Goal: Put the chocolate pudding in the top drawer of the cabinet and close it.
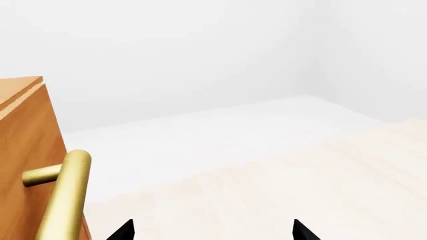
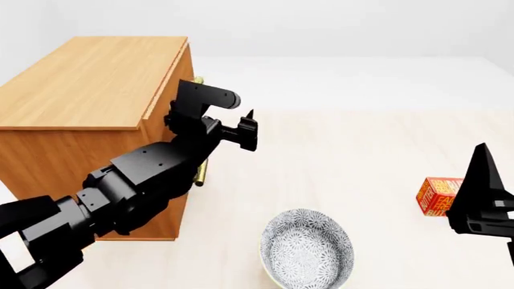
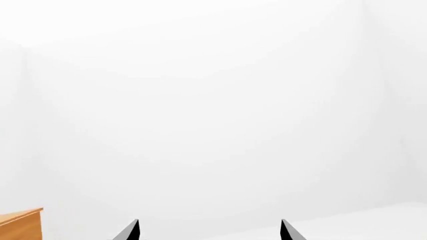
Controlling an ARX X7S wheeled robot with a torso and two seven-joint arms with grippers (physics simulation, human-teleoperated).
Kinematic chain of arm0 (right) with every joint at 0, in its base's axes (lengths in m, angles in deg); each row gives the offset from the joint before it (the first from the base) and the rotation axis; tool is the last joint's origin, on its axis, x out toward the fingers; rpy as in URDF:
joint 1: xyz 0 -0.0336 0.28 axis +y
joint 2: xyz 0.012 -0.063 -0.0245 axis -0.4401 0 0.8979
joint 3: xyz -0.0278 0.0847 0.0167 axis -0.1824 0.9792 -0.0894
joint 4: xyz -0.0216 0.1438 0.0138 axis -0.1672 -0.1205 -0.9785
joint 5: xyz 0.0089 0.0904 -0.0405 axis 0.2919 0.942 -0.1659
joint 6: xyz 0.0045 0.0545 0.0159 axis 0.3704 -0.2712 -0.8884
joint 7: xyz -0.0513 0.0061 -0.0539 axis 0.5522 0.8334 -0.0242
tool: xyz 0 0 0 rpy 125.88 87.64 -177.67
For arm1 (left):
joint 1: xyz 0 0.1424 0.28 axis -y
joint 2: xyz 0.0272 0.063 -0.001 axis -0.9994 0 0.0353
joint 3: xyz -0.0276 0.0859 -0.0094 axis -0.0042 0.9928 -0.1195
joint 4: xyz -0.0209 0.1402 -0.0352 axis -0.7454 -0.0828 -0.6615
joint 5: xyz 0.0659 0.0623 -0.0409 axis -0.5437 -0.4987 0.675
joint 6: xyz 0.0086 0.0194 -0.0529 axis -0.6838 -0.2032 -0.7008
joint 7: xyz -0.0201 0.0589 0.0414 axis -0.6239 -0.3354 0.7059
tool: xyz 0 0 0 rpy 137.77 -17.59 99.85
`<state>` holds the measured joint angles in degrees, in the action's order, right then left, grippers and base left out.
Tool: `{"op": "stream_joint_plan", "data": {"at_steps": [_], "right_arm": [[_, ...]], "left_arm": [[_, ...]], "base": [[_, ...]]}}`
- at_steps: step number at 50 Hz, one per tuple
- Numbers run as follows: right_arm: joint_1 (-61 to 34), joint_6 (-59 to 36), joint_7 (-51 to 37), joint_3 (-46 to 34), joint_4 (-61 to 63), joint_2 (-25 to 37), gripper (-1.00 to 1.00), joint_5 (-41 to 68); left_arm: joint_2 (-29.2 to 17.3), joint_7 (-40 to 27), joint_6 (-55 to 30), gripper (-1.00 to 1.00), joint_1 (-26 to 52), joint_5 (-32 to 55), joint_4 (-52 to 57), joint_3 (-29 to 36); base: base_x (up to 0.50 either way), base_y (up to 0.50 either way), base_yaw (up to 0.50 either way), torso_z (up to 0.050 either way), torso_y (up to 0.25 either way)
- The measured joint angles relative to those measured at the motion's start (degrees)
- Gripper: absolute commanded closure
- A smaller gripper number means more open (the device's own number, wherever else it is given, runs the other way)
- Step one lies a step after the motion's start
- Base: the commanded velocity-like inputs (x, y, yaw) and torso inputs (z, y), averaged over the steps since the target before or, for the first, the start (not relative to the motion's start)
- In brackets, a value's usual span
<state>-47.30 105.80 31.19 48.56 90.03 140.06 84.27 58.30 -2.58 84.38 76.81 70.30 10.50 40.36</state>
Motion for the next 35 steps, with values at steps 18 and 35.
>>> {"op": "stream_joint_plan", "data": {"at_steps": [18,35], "right_arm": [[-0.45,-0.73,0.13,0.04,0.1,-0.35,-1.0,-0.05],[-1.42,-1.97,-0.11,-0.19,0.52,-0.63,-1.0,-0.39]], "left_arm": [[-5.29,-2.25,1.94,-1.0,-1.48,-1.74,7.98,-0.05],[-10.33,-1.34,4.78,-1.0,-2.59,-3.09,16.38,-0.69]], "base": [[0.0,0.0,0.0,0.0,0.0],[0.0,0.0,0.0,0.0,0.0]]}}
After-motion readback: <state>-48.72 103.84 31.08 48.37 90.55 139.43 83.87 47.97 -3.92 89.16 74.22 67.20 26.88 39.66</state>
